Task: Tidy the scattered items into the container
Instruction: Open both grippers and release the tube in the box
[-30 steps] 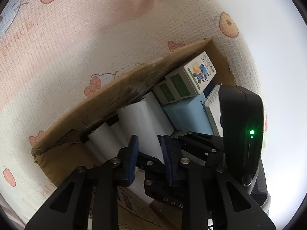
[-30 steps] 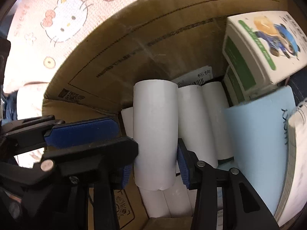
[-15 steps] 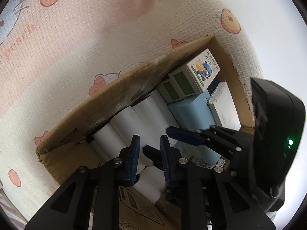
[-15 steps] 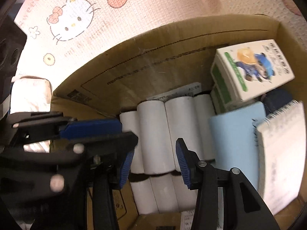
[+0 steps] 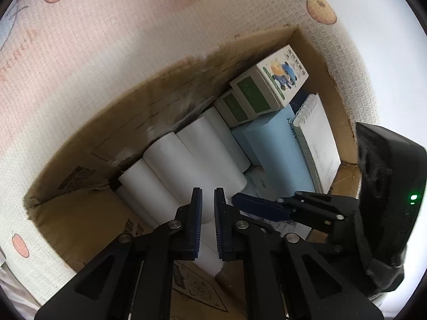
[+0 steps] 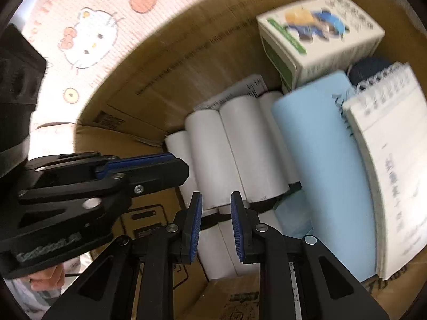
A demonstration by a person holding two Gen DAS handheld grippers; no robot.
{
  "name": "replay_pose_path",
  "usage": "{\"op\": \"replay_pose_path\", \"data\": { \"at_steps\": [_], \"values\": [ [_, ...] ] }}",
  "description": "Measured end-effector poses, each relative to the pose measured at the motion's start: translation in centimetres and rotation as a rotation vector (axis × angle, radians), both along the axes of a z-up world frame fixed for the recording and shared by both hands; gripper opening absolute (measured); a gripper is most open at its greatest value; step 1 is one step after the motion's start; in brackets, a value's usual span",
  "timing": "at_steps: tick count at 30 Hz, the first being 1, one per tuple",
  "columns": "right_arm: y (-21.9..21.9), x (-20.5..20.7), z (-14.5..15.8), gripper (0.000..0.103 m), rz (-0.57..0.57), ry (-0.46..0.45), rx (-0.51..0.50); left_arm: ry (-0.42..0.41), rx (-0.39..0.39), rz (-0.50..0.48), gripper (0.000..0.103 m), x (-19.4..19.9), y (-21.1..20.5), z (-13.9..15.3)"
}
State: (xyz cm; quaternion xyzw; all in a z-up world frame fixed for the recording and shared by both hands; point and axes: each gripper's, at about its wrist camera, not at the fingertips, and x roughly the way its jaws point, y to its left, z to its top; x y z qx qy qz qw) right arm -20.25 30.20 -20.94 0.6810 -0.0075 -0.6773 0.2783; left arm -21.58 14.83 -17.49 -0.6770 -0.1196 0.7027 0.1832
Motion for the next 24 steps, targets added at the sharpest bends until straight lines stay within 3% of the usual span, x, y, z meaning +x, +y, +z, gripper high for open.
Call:
{"op": "replay_pose_path", "data": {
  "at_steps": [4,14,18,21,24],
  "values": [
    [-0.1,-0.4,-1.0,0.019,-0.004,-0.010,0.049,-0.015,-0.074,-0.030,0.010,-0.3,1.1,-1.0],
    [0.0,-0.2,-1.7,0.019,0.010,0.003,0.095,-0.006,-0.144,-0.065,0.010,-0.4,2.4,-2.2],
    [0.2,0.3,-0.3,0.019,0.015,0.039,0.110,0.013,-0.065,-0.012,0.011,0.1,1.5,-0.5],
    [0.5,1.1,1.4,0.019,0.012,0.062,0.088,0.097,-0.044,0.014,0.016,0.8,0.6,2.1],
    [0.5,2.2,3.6,0.019,0.022,0.133,0.117,0.215,-0.053,0.040,0.038,1.9,-0.5,4.8]
  ]
}}
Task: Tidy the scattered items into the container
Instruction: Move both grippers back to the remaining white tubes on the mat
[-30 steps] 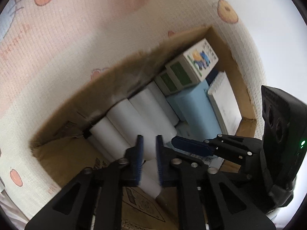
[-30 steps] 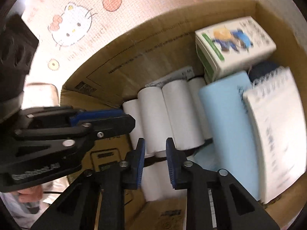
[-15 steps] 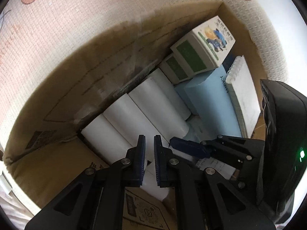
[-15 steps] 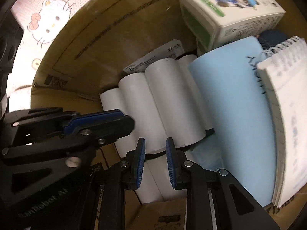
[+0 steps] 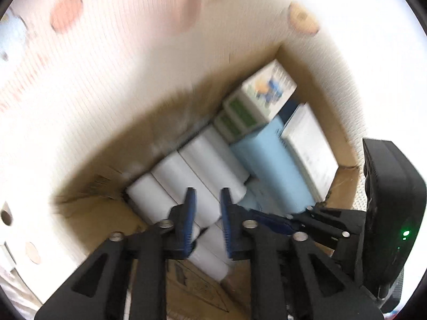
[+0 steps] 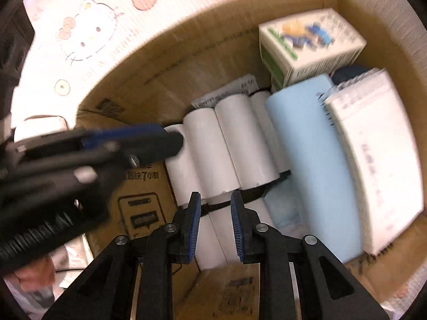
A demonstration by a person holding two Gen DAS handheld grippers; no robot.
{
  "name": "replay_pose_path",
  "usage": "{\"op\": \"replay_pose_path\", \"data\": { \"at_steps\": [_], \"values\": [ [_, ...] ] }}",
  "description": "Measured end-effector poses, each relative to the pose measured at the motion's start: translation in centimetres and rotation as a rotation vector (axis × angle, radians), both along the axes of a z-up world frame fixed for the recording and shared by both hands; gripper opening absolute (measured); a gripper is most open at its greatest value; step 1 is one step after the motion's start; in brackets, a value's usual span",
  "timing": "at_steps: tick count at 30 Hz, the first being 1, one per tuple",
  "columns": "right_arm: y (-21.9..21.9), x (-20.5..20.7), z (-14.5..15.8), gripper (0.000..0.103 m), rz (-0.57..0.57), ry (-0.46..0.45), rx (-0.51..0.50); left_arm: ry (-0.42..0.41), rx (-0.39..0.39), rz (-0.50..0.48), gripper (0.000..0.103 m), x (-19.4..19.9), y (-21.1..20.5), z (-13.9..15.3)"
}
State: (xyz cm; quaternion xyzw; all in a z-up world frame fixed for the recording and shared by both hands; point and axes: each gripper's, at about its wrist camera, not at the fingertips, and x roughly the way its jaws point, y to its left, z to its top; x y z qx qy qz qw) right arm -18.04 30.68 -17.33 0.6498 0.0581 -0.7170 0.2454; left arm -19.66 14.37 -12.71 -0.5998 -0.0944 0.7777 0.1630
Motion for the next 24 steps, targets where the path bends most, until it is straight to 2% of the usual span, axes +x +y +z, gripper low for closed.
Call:
{"op": "replay_pose_path", "data": {
  "at_steps": [1,2,5,8,9,11,13,17,24],
  "values": [
    [0.0,0.3,0.6,0.019,0.000,0.019,0.010,0.038,0.009,0.007,0.049,0.4,-0.4,0.8],
    [0.0,0.7,1.2,0.019,-0.002,0.037,0.017,0.065,0.021,0.008,0.054,0.7,-0.6,1.3],
    [0.0,1.6,2.6,0.020,-0.018,0.065,0.016,0.129,0.041,0.008,0.057,1.7,-1.4,2.6],
    [-3.2,2.1,3.4,0.020,-0.018,0.076,0.016,0.174,0.075,0.017,0.061,2.8,-2.5,3.3],
    [-3.9,2.6,3.7,0.020,-0.011,0.079,0.024,0.176,0.091,0.020,0.061,3.2,-2.8,3.3],
    [-2.5,4.5,4.8,0.020,0.002,0.090,0.051,0.183,0.114,0.030,0.061,3.8,-3.2,3.4],
    [-3.5,4.9,4.6,0.020,0.015,0.106,0.081,0.203,0.125,0.042,0.061,5.0,-3.8,4.0],
    [-3.5,6.1,6.6,0.020,0.032,0.136,0.096,0.254,0.160,0.076,0.062,7.0,-5.3,4.1],
    [-6.1,8.6,7.9,0.020,0.097,0.203,0.158,0.308,0.206,0.137,0.061,10.8,-9.1,3.4]
  ]
}}
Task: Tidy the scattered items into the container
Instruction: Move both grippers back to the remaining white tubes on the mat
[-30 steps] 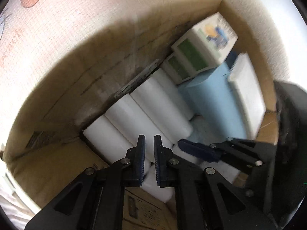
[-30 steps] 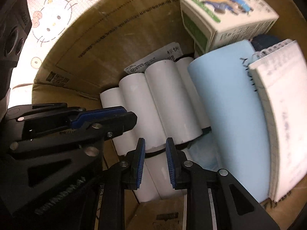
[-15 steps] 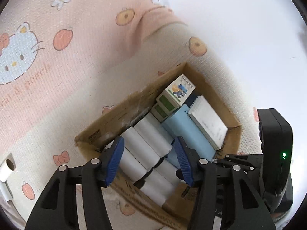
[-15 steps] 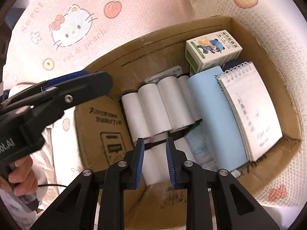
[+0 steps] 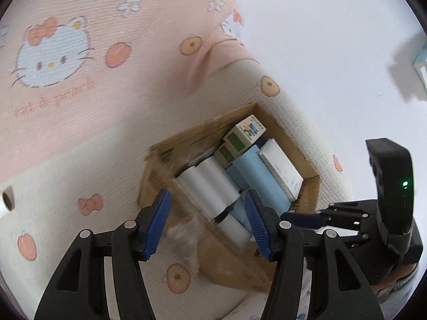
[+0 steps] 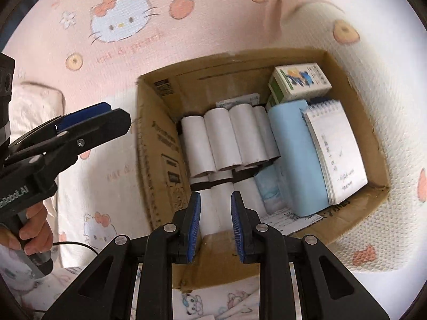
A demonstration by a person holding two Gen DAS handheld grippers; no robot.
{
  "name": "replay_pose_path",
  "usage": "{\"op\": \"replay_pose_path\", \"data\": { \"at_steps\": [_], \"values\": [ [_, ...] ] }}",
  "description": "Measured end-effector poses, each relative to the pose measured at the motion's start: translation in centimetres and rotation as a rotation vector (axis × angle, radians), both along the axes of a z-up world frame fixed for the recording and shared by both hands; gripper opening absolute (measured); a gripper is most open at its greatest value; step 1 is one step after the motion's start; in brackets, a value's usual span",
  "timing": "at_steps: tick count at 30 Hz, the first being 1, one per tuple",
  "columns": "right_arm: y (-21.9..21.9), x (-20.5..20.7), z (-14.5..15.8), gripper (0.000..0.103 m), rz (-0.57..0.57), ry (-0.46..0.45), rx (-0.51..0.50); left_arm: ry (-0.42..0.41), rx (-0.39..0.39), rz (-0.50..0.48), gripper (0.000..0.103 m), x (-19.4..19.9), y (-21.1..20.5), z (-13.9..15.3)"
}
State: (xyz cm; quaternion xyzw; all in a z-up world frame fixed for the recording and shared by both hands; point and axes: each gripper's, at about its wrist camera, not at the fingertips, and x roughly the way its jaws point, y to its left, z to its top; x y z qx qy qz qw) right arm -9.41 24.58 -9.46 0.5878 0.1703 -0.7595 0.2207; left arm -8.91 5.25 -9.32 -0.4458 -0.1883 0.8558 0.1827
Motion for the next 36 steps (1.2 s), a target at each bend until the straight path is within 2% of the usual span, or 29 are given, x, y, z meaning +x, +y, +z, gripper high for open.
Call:
{"op": "replay_pose_path", "data": {
  "at_steps": [4,6,8,11,13,18,24,30,36],
  "values": [
    [-2.2,1.9,0.4,0.020,0.078,0.017,0.046,-0.026,0.006,0.040,0.060,1.5,-2.7,-0.9],
    [-3.7,2.5,1.0,0.020,0.120,0.049,0.093,-0.039,0.002,0.067,0.052,2.3,-4.3,-1.5],
    [-5.3,2.9,1.4,0.020,0.161,0.092,0.138,-0.070,0.003,0.095,0.039,3.0,-5.9,-2.2],
    [-7.7,3.7,2.2,0.020,0.225,0.145,0.172,-0.138,0.035,0.151,0.024,4.1,-8.8,-3.6],
    [-9.2,4.2,2.3,0.020,0.266,0.164,0.179,-0.170,0.056,0.185,0.020,5.2,-10.8,-4.5],
    [-12.6,6.0,1.9,0.020,0.384,0.178,0.192,-0.222,-0.011,0.262,0.020,7.6,-15.1,-6.1],
    [-17.7,7.3,-0.6,0.021,0.493,0.191,0.210,-0.281,0.050,0.403,0.020,10.1,-20.2,-7.9],
    [-22.6,8.7,-2.2,0.021,0.606,0.176,0.107,-0.311,0.050,0.488,0.020,11.1,-23.7,-8.6],
    [-26.2,10.5,-3.3,0.021,0.751,0.284,0.026,-0.308,0.026,0.565,0.020,11.5,-27.1,-8.8]
  ]
}}
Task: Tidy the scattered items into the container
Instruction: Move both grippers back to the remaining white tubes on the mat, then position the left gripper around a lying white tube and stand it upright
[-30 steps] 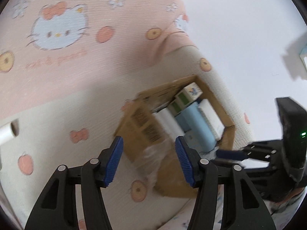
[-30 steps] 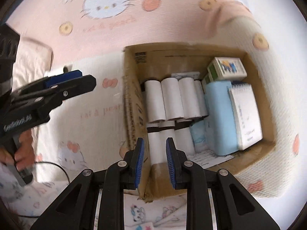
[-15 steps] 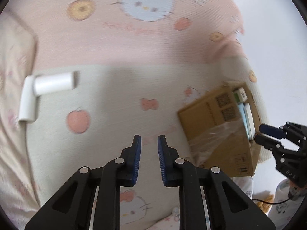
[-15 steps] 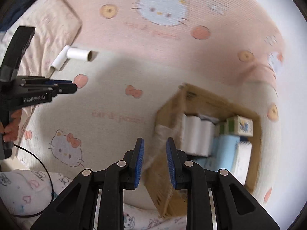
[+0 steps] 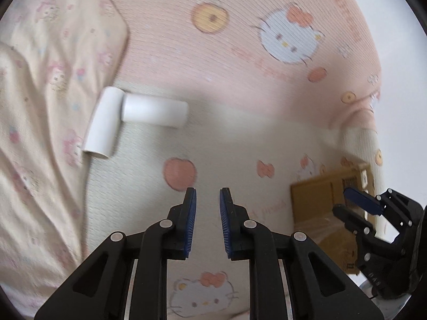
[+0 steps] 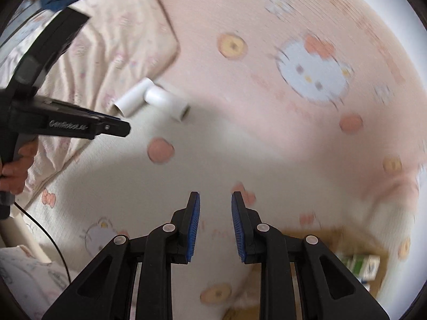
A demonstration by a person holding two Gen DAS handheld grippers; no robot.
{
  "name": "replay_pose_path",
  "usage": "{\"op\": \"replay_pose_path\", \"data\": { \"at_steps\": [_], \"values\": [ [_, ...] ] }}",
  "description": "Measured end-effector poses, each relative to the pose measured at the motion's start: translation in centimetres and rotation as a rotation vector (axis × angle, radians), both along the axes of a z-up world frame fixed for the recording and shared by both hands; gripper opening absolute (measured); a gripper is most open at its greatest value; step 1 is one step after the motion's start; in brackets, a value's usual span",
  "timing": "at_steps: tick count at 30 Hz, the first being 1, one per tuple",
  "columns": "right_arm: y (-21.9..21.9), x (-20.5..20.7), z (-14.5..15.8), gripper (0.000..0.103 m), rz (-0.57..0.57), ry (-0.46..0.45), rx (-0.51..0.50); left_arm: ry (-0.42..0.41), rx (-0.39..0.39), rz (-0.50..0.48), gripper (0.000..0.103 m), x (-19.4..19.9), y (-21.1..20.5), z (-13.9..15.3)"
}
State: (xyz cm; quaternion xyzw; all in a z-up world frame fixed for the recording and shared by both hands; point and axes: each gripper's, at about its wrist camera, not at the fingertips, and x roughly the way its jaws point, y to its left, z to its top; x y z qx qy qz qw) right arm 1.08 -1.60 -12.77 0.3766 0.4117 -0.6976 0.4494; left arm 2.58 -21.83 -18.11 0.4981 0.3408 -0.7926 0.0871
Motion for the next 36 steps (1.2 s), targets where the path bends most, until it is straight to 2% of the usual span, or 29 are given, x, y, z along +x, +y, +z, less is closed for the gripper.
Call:
{"op": "replay_pose_path", "data": {
  "at_steps": [3,4,7,8,12,15,19,23,27,30,33,36],
  "values": [
    [-1.5,0.1,-1.4,0.021,0.037,-0.003,-0.019,-0.020,0.000,0.058,0.021,-0.1,-1.8,-0.6],
    [-2.0,0.2,-2.0,0.021,0.043,-0.012,-0.015,-0.034,0.004,0.084,0.024,0.0,-2.5,-1.0],
    [-3.3,0.1,-3.6,0.021,0.074,-0.065,0.006,-0.055,0.003,0.125,0.046,0.0,-3.7,-1.6],
    [-3.8,0.1,-4.1,0.021,0.085,-0.084,0.006,-0.055,-0.008,0.126,0.049,-0.1,-4.0,-1.7],
    [-5.7,-0.1,-5.7,0.021,0.098,-0.138,-0.014,-0.070,-0.066,0.104,0.051,-0.7,-4.3,-2.2],
    [-7.1,-0.9,-7.0,0.022,0.081,-0.182,-0.034,-0.064,-0.052,0.097,0.051,-1.2,-4.5,-2.7],
    [-8.2,-3.0,-8.6,0.045,0.002,-0.246,-0.093,-0.042,0.009,0.103,0.051,-2.1,-5.1,-3.4],
    [-9.0,-5.1,-9.6,0.053,-0.092,-0.351,-0.158,-0.033,0.009,0.087,0.054,-3.5,-5.5,-3.5],
    [-9.7,-6.7,-10.3,0.054,-0.171,-0.388,-0.210,-0.041,-0.023,0.083,0.055,-4.9,-6.1,-3.7],
    [-10.1,-7.8,-10.8,0.055,-0.223,-0.437,-0.237,-0.040,0.007,0.106,0.055,-5.6,-7.2,-4.5],
    [-10.9,-8.3,-11.4,0.055,-0.251,-0.459,-0.230,-0.067,0.044,0.157,0.056,-6.0,-8.8,-5.8],
    [-11.6,-8.3,-12.1,0.055,-0.258,-0.462,-0.203,-0.081,0.039,0.179,0.056,-6.4,-9.7,-6.5]
  ]
}}
